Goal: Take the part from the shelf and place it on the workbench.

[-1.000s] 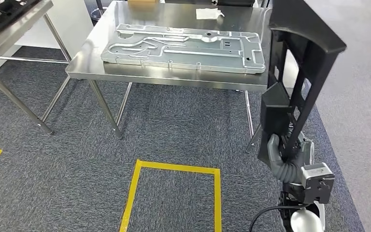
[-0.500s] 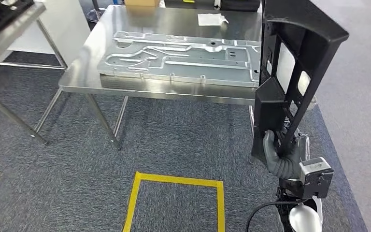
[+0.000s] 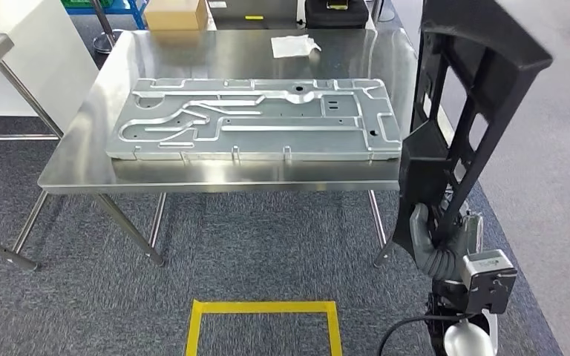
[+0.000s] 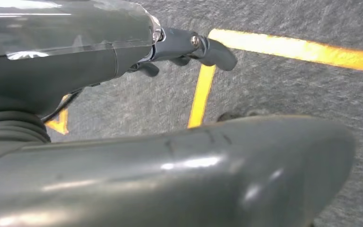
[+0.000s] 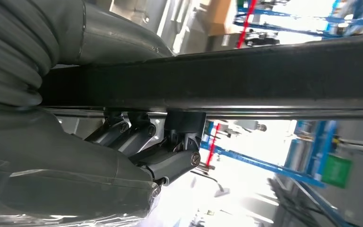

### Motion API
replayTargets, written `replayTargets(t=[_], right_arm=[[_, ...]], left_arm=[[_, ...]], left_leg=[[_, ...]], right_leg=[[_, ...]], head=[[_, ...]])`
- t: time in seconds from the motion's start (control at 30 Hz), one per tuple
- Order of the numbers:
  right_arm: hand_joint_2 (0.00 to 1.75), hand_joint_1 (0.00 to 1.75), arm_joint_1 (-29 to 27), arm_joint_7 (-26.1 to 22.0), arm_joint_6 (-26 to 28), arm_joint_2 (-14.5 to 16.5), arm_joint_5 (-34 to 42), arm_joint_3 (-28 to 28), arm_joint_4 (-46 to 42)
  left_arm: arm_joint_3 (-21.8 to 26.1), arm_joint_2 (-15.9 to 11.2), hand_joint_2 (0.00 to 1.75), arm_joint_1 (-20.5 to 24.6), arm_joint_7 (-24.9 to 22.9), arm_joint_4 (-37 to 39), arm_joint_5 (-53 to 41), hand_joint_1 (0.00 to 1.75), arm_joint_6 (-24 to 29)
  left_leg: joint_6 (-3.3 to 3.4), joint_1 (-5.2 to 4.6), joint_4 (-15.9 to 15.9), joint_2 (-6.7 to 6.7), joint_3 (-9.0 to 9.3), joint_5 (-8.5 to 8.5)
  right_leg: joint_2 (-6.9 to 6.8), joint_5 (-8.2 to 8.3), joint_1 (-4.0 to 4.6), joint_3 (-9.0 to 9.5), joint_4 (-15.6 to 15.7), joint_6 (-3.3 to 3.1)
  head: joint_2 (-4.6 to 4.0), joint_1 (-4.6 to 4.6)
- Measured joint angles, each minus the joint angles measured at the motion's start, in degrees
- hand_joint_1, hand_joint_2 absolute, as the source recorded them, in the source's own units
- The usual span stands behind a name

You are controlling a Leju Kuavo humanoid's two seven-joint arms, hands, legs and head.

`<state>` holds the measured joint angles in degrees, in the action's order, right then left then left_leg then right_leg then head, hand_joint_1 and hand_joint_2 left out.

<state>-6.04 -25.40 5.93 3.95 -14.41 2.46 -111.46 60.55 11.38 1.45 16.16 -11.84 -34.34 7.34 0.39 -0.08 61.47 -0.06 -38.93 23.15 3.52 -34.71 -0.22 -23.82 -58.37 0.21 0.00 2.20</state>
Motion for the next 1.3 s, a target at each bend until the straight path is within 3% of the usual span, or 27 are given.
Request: replayTargets(t=[0.07, 0.13, 0.17, 0.23, 0.27, 0.3, 0.33, 0.37, 0.43, 0.47, 0.5, 0.53, 0.6, 0.63, 0.67, 0.73, 0.77, 0.8, 0.83, 0.9, 0.97, 1.03, 1.1, 1.13, 1.23, 1.27, 1.3], right_arm=[[1.75, 1.75, -0.2, 0.0, 0.2, 0.2, -0.7, 0.0, -0.7], [1.75, 1.75, -0.2, 0.0, 0.3, 0.3, -1.3, 0.0, -1.1], [1.75, 1.75, -0.3, 0.0, 0.4, 0.4, -1.5, 0.0, -1.1], [1.75, 1.75, -0.6, 0.0, 0.4, 0.5, -1.9, 0.0, -1.2], [1.75, 1.75, -0.7, 0.1, 0.4, 0.6, -2.0, 0.0, -1.3], [1.75, 1.75, -0.9, 0.1, 0.4, 0.6, -2.2, 0.0, -1.3], [1.75, 1.75, -1.0, 0.1, 0.4, 0.7, -2.3, 0.0, -1.3], [1.75, 1.75, -1.2, 0.1, 0.4, 0.7, -2.4, 0.0, -1.4], [1.75, 1.75, -1.7, 0.2, 0.3, 0.8, -2.5, 0.0, -1.4], [1.75, 1.75, -1.9, 0.3, 0.3, 0.9, -2.7, 0.0, -1.5], [1.75, 1.75, -2.1, 0.3, 0.3, 1.0, -2.9, 0.0, -1.6], [1.75, 1.75, -2.1, 0.4, 0.3, 1.1, -3.0, 0.0, -1.9], [1.75, 1.75, -2.2, 0.4, 0.2, 1.4, -3.2, 0.0, -2.4], [1.75, 1.75, -2.2, 0.3, 0.2, 1.6, -3.2, 0.0, -2.6], [1.75, 1.75, -2.2, 0.3, 0.2, 1.7, -3.3, 0.0, -2.7], [1.75, 1.75, -2.3, 0.3, 0.1, 2.0, -3.4, 0.0, -2.7], [1.75, 1.75, -2.3, 0.3, 0.0, 2.1, -3.5, 0.0, -2.7], [1.75, 1.75, -2.3, 0.3, -0.1, 2.2, -3.5, 0.0, -2.7], [1.75, 1.75, -2.3, 0.3, -0.2, 2.2, -3.6, 0.0, -2.7], [1.75, 1.75, -2.2, 0.3, -0.5, 2.3, -3.9, 0.0, -2.7], [1.75, 1.75, -2.1, 0.4, -0.6, 2.5, -4.2, 0.0, -2.6], [1.75, 1.75, -2.0, 0.6, -0.7, 2.6, -4.3, 0.0, -2.5], [1.75, 1.75, -1.8, 0.9, -0.7, 2.6, -4.4, 0.0, -2.4], [1.75, 1.75, -1.6, 1.1, -0.8, 2.6, -4.4, 0.0, -2.4], [1.75, 1.75, -0.6, 2.5, -0.4, 2.6, -5.3, 0.0, -2.0], [1.75, 1.75, -0.3, 3.0, 0.3, 2.6, -6.2, 0.0, -1.7], [1.75, 1.75, 0.2, 3.4, 1.2, 2.7, -7.3, 0.0, -1.4]], left_arm=[[0.0, 0.0, 0.0, 0.3, 0.0, 0.0, -0.1, 0.0, 0.0], [0.0, 0.0, 0.0, 0.5, 0.1, 0.0, -0.2, 0.0, -0.2], [0.0, 0.0, 0.0, 0.5, 0.1, 0.0, -0.2, 0.0, -0.3], [0.0, 0.0, 0.0, 0.5, 0.1, 0.0, -0.3, 0.0, -0.6], [0.0, 0.1, 0.0, 0.4, 0.1, 0.0, -0.3, 0.0, -0.7], [0.0, 0.1, 0.0, 0.4, 0.1, 0.0, -0.3, 0.0, -0.8], [0.0, 0.1, 0.0, 0.3, 0.1, 0.0, -0.4, 0.0, -0.9], [0.0, 0.1, 0.0, 0.1, 0.1, 0.0, -0.4, 0.0, -1.0], [0.0, 0.1, 0.0, 0.0, 0.1, 0.0, -0.5, 0.0, -1.0], [0.0, 0.1, 0.0, 0.0, 0.1, 0.0, -0.5, 0.0, -1.0], [0.0, 0.2, 0.0, 0.1, 0.2, 0.1, -0.5, 0.0, -0.9], [0.0, 0.2, 0.0, 0.2, 0.3, 0.0, -0.5, 0.0, -0.9], [0.0, 0.2, 0.0, 0.4, 0.7, 0.0, -0.5, 0.0, -0.8], [0.0, 0.2, 0.0, 0.5, 0.8, 0.0, -0.4, 0.0, -0.7], [0.0, 0.2, 0.0, 0.6, 0.9, 0.0, -0.4, 0.0, -0.7], [0.0, 0.2, 0.0, 0.7, 1.0, 0.0, -0.3, 0.0, -0.7], [0.0, 0.2, 0.0, 0.7, 1.0, 0.0, -0.3, 0.0, -0.7], [0.0, 0.2, 0.0, 0.6, 1.0, 0.0, -0.3, 0.0, -0.7], [0.0, 0.2, 0.0, 0.6, 1.0, 0.0, -0.2, 0.0, -0.7], [0.1, 0.2, 0.0, 0.5, 1.0, 0.0, -0.1, 0.0, -0.7], [0.2, 0.2, 0.0, 0.5, 1.0, 0.0, 0.0, 0.0, -0.7], [0.2, 0.2, 0.0, 0.6, 1.0, 0.0, 0.1, 0.0, -0.6], [0.3, 0.3, 0.0, 0.7, 0.9, 0.0, 0.1, 0.0, -0.6], [0.3, 0.4, 0.0, 0.7, 0.9, 0.0, 0.2, 0.0, -0.5], [0.3, 0.6, 0.0, 0.9, 0.8, 0.0, 0.0, 0.0, -0.4], [0.3, 0.7, 0.0, 1.0, 0.7, 0.0, -0.1, 0.0, -0.4], [0.3, 0.7, 0.0, 1.0, 0.7, 0.0, -0.3, 0.0, -0.4]], left_leg=[[0.74, 0.03, -0.7, -0.08, 1.63, 1.03], [1.3, 0.31, -1.9, -0.13, 3.76, 1.89], [1.44, 0.41, -2.4, -0.13, 4.85, 2.47], [1.5, 0.54, -3.1, -0.13, 7.17, 3.93], [1.42, 0.6, -3.3, -0.15, 8.45, 4.79], [1.3, 0.68, -3.5, -0.18, 9.83, 5.74], [1.15, 0.76, -3.7, -0.2, 11.27, 6.73], [0.95, 0.82, -3.8, -0.2, 12.54, 7.79], [0.43, 0.72, -3.8, -0.2, 14.63, 9.81], [0.04, 0.61, -4.1, -0.2, 15.25, 10.52], [-0.32, 0.52, -4.2, -0.17, 15.84, 10.85], [-0.76, 0.5, -4.3, -0.14, 16.09, 10.71], [-1.33, 0.61, -1.6, -0.02, 15.25, 9.75], [-1.56, 0.68, 1.2, -0.03, 13.61, 9.61], [-1.68, 0.73, 4.7, -0.03, 11.37, 10.2], [-1.93, 0.79, 10.3, -0.03, 6.73, 13.6], [-1.95, 0.78, 11.5, -0.03, 5.04, 15.1], [-1.9, 0.78, 11.1, -0.03, 4.0, 15.43], [-1.7, 0.76, 9.2, -0.03, 3.65, 14.08], [-0.96, 0.54, 2.8, -0.05, 4.16, 7.52], [-0.25, 0.11, -1.7, -0.08, 4.43, 3.06], [0.16, -0.23, -2.6, -0.16, 4.33, 2.39], [0.58, 0.06, -3.3, -0.18, 4.84, 1.78], [0.6, 0.13, -3.6, -0.24, 5.14, 1.74], [0.49, -0.34, -3.4, -0.44, 5.59, 2.35], [0.6, -0.44, -3.2, -0.42, 5.6, 2.55], [0.71, -0.49, -3.0, -0.41, 5.61, 2.72]], right_leg=[[-0.48, 1.06, -0.08, -0.29, -1.9, 0.77], [-1.79, 2.28, -0.11, -3.62, -7.6, 1.25], [-2.45, 1.85, -0.21, -6.14, -11.0, 1.4], [-2.93, -1.77, -0.45, -11.46, -15.5, 1.8], [-3.02, -3.81, -0.56, -13.43, -15.9, 2.01], [-3.12, -4.97, -0.62, -14.83, -15.1, 2.2], [-3.26, -4.51, -0.65, -15.65, -13.1, 2.25], [-3.53, -1.38, -0.64, -16.06, -10.1, 2.21], [-4.18, 8.3, -0.37, -16.63, -4.5, 1.58], [-4.31, 11.96, -0.19, -16.76, -3.0, 1.09], [-4.27, 13.39, -0.03, -16.83, -2.4, 0.51], [-4.01, 12.85, 0.0, -16.47, -2.4, -0.06], [-3.71, 12.25, -0.18, -15.22, -1.5, -1.04], [-3.62, 11.88, -0.26, -14.39, -1.0, -1.46], [-3.57, 11.43, -0.29, -13.63, -0.7, -1.76], [-3.36, 10.36, -0.23, -12.31, -0.5, -2.05], [-3.18, 9.76, -0.18, -11.59, -0.5, -2.06], [-3.0, 9.17, -0.1, -10.8, -0.5, -2.05], [-2.85, 8.57, -0.03, -9.93, -0.5, -2.02], [-2.69, 7.52, 0.1, -8.45, -0.5, -1.87], [-2.56, 6.87, 0.16, -7.99, -0.6, -1.44], [-2.47, 6.59, 0.08, -8.09, -0.5, -0.76], [-2.6, 5.98, -0.01, -8.08, -0.8, -0.06], [-2.67, 6.64, 0.03, -8.14, -0.9, 0.19], [-2.98, 6.74, 0.14, -7.24, -0.1, -0.2], [-3.07, 5.9, 0.12, -6.83, 0.1, -0.31], [-3.13, 5.84, 0.05, -6.74, 0.2, -0.09]], head=[[0.0, -0.01], [0.0, -0.03], [0.0, -0.04], [0.0, -0.04], [0.0, -0.03], [0.0, -0.03], [0.0, -0.03], [0.0, -0.04], [0.0, -0.05], [0.0, -0.04], [0.0, -0.04], [0.0, -0.05], [0.0, -0.03], [0.0, -0.03], [0.0, -0.02], [0.0, -0.02], [0.0, -0.01], [0.0, -0.01], [0.0, -0.01], [0.0, -0.02], [0.0, -0.02], [0.0, -0.02], [0.0, -0.02], [0.0, -0.02], [0.0, 0.04], [0.0, 0.07], [0.0, 0.1]])
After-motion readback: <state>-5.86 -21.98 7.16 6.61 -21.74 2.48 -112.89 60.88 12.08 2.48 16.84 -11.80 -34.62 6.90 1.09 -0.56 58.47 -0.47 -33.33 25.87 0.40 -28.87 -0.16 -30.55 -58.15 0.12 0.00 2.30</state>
